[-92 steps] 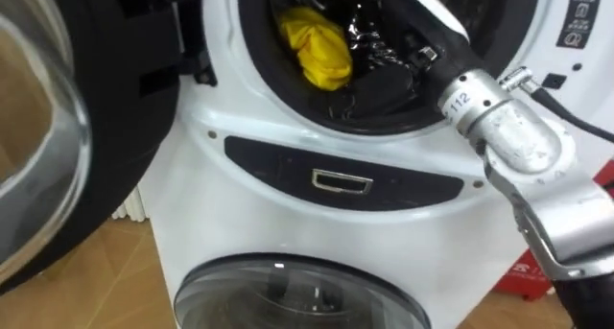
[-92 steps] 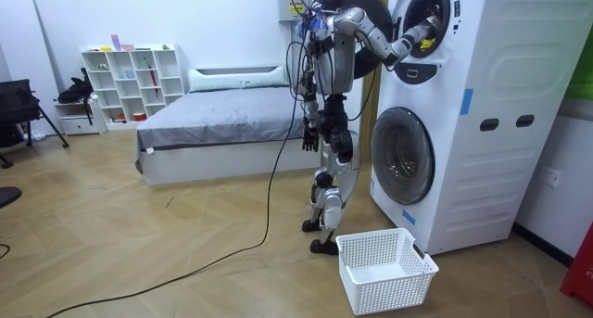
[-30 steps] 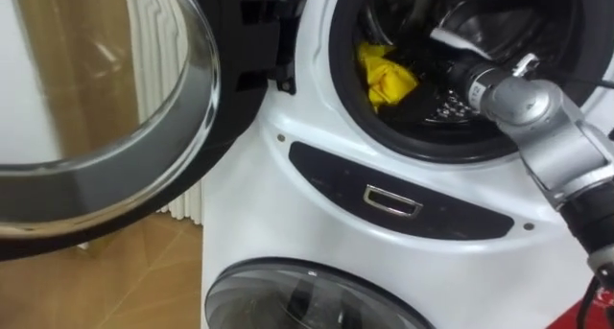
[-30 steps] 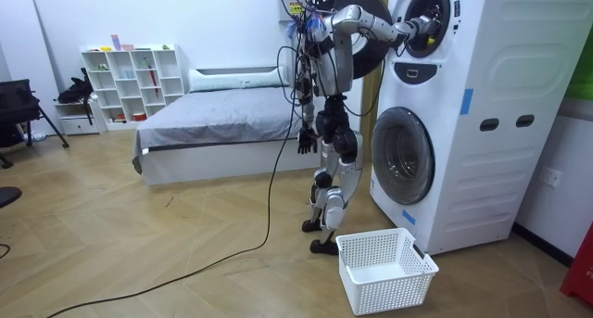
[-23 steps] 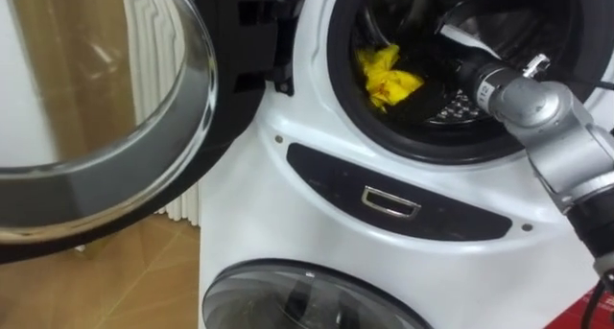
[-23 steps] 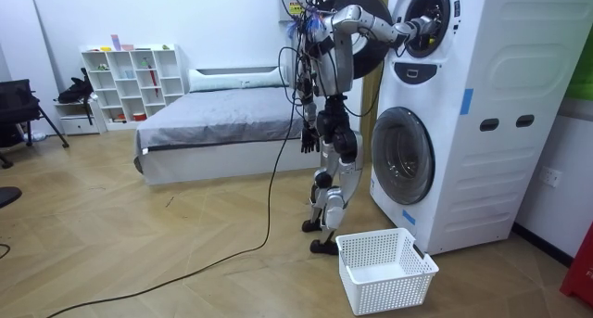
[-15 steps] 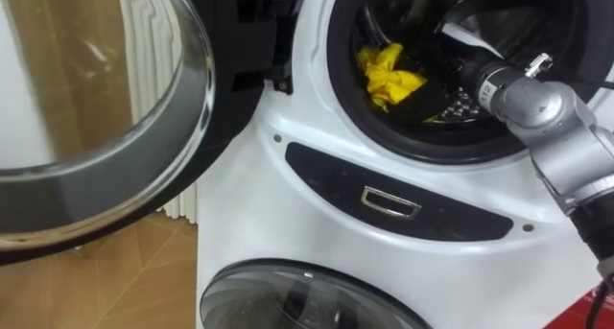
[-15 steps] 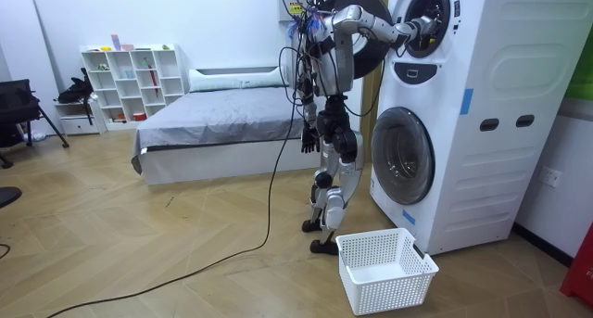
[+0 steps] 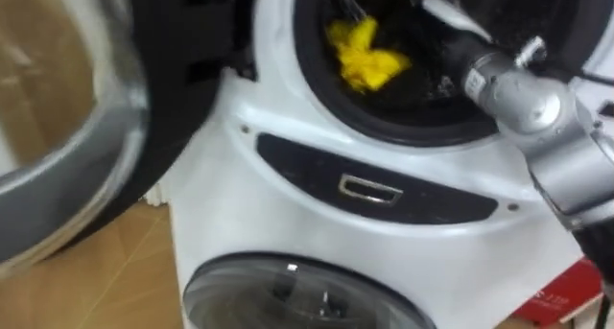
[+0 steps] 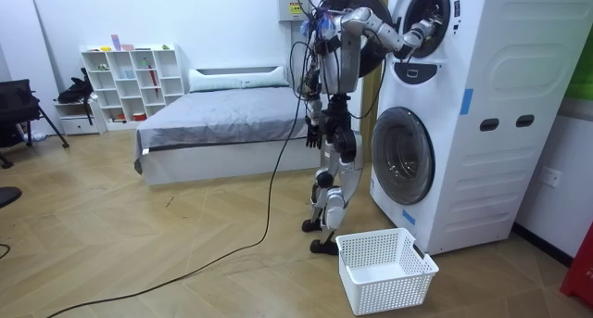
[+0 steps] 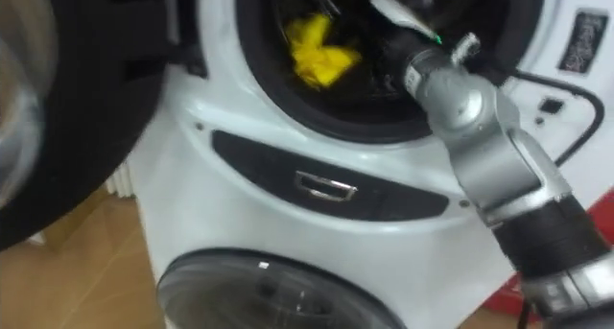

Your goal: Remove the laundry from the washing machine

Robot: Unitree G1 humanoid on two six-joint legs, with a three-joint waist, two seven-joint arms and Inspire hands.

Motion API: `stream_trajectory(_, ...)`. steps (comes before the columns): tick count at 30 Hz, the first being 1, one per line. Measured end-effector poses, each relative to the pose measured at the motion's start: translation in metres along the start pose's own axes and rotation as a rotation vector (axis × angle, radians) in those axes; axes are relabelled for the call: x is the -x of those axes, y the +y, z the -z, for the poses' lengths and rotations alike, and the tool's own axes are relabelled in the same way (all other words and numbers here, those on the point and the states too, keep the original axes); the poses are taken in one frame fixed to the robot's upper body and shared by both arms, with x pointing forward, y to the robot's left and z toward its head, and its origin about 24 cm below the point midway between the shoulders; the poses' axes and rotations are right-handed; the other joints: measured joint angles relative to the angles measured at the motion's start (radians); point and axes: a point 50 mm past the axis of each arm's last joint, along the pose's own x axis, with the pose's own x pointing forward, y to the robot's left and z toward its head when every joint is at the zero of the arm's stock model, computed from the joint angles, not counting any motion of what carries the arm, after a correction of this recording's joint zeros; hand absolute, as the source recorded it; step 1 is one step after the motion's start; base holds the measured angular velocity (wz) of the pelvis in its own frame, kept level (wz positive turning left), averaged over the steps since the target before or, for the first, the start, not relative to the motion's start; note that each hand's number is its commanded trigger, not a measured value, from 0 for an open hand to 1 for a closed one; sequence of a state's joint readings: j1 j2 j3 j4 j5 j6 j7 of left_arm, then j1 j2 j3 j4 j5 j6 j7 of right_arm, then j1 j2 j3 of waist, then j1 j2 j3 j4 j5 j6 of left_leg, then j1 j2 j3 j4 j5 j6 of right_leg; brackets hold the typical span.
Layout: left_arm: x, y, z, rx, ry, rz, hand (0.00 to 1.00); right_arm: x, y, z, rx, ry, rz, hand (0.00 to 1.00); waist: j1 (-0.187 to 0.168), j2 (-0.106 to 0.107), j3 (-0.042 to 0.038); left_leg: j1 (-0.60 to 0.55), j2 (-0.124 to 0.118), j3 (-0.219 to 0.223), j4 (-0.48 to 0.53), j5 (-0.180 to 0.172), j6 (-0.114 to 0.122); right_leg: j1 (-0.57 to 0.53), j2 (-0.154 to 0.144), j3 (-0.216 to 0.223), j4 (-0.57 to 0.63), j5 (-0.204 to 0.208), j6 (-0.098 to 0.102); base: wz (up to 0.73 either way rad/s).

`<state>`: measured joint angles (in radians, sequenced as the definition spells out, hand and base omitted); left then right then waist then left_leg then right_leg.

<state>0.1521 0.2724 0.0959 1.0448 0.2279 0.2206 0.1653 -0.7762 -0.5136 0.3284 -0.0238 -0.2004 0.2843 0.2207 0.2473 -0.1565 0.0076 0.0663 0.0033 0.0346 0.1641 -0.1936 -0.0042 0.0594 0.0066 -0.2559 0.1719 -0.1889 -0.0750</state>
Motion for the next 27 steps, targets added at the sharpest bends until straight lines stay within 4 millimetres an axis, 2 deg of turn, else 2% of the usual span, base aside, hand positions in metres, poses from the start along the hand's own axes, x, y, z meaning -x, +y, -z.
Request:
stream_trajectory(1,0.001,-0.003,0.003,0.003,0.004,-0.004,0.00,0.007,0.004,-0.007,-0.010,-0.042,-0.001,1.00,-0.003,0.014,-0.0002,0.009,0.001,0.012,0.000,0.000,0.000,0.004,-0.001,0.010,0.000,0.000,0.001,-0.19)
stream_trajectory(2,0.002,-0.007,0.006,0.012,0.005,-0.004,0.00,0.014,0.005,-0.014,-0.029,-0.081,0.004,1.00,-0.022,0.026,-0.0014,0.016,0.002,0.010,0.000,0.000,0.000,0.012,-0.004,0.009,-0.002,0.001,0.001,-0.13)
stream_trajectory(4,0.003,-0.011,0.014,0.009,0.016,0.003,0.00,0.026,0.005,-0.025,-0.064,-0.147,0.018,1.00,-0.052,0.039,-0.0050,0.020,0.003,0.010,-0.002,0.000,0.000,0.015,-0.005,0.011,-0.002,0.001,0.001,0.00)
stream_trajectory(5,0.003,-0.012,0.019,0.005,0.023,0.005,0.00,0.033,0.008,-0.034,-0.068,-0.194,0.017,1.00,-0.067,0.043,-0.0030,0.028,0.005,0.014,-0.003,0.000,0.000,0.022,-0.004,0.012,-0.002,0.001,0.001,-0.07)
stream_trajectory(6,0.004,-0.013,0.024,0.004,0.037,0.009,0.00,0.041,0.011,-0.040,-0.067,-0.232,0.015,1.00,-0.084,0.045,-0.0057,0.035,0.006,0.019,-0.003,0.000,0.000,0.027,-0.002,0.019,-0.002,0.001,0.001,-0.12)
stream_trajectory(8,0.005,-0.016,0.027,0.020,0.040,0.015,0.00,0.056,0.013,-0.046,-0.078,-0.282,0.026,1.00,-0.094,0.049,-0.0082,0.040,0.007,0.022,-0.003,0.000,0.000,0.027,0.001,0.039,-0.003,0.001,0.001,-0.19)
stream_trajectory(12,0.007,-0.026,0.026,0.034,0.029,0.040,0.00,0.067,0.014,-0.055,-0.113,-0.338,0.028,1.00,-0.119,0.057,-0.0089,0.049,0.007,0.031,-0.004,0.000,0.000,0.029,0.002,0.058,-0.003,0.001,0.001,-0.20)
stream_trajectory(14,0.008,-0.027,0.026,0.036,0.021,0.041,0.00,0.073,0.012,-0.051,-0.137,-0.334,0.055,1.00,-0.133,0.058,-0.0085,0.053,0.009,0.045,-0.004,0.000,0.000,0.035,0.003,0.061,-0.002,0.001,0.001,-0.06)
stream_trajectory(18,0.009,-0.029,0.031,0.035,0.029,0.033,0.00,0.080,0.012,-0.038,-0.165,-0.279,0.080,1.00,-0.141,0.060,-0.0073,0.063,0.010,0.047,-0.004,0.000,0.000,0.040,0.004,0.061,-0.002,0.001,0.002,-0.02)
stream_trajectory(20,0.010,-0.029,0.038,0.034,0.045,0.025,0.00,0.087,0.018,-0.028,-0.197,-0.235,0.066,1.00,-0.160,0.058,-0.0088,0.061,0.011,0.047,-0.004,0.000,0.000,0.038,0.004,0.062,-0.002,0.000,0.002,0.06)
stream_trajectory(22,0.011,-0.030,0.043,0.047,0.058,0.016,0.00,0.095,0.024,-0.018,-0.249,-0.195,0.050,1.00,-0.162,0.057,-0.0092,0.060,0.011,0.047,-0.004,-0.001,0.001,0.035,0.004,0.063,-0.001,0.000,0.002,0.00)
stream_trajectory(25,0.013,-0.034,0.049,0.053,0.078,0.026,0.00,0.106,0.028,-0.004,-0.315,-0.136,0.041,1.00,-0.177,0.069,-0.0136,0.049,0.020,0.048,-0.005,-0.015,0.004,0.024,0.013,0.062,0.004,0.004,0.001,0.03)
stream_trajectory(26,0.013,-0.035,0.053,0.050,0.092,0.032,0.00,0.108,0.029,-0.001,-0.347,-0.126,0.039,1.00,-0.185,0.083,-0.0105,0.048,0.023,0.049,-0.004,-0.020,0.003,0.025,0.017,0.064,0.005,0.006,0.001,0.00)
stream_trajectory(27,0.013,-0.035,0.053,0.050,0.094,0.033,0.00,0.109,0.030,0.000,-0.361,-0.124,0.034,1.00,-0.189,0.083,-0.0139,0.049,0.022,0.051,-0.003,-0.021,0.003,0.026,0.017,0.065,0.005,0.007,0.001,-0.05)
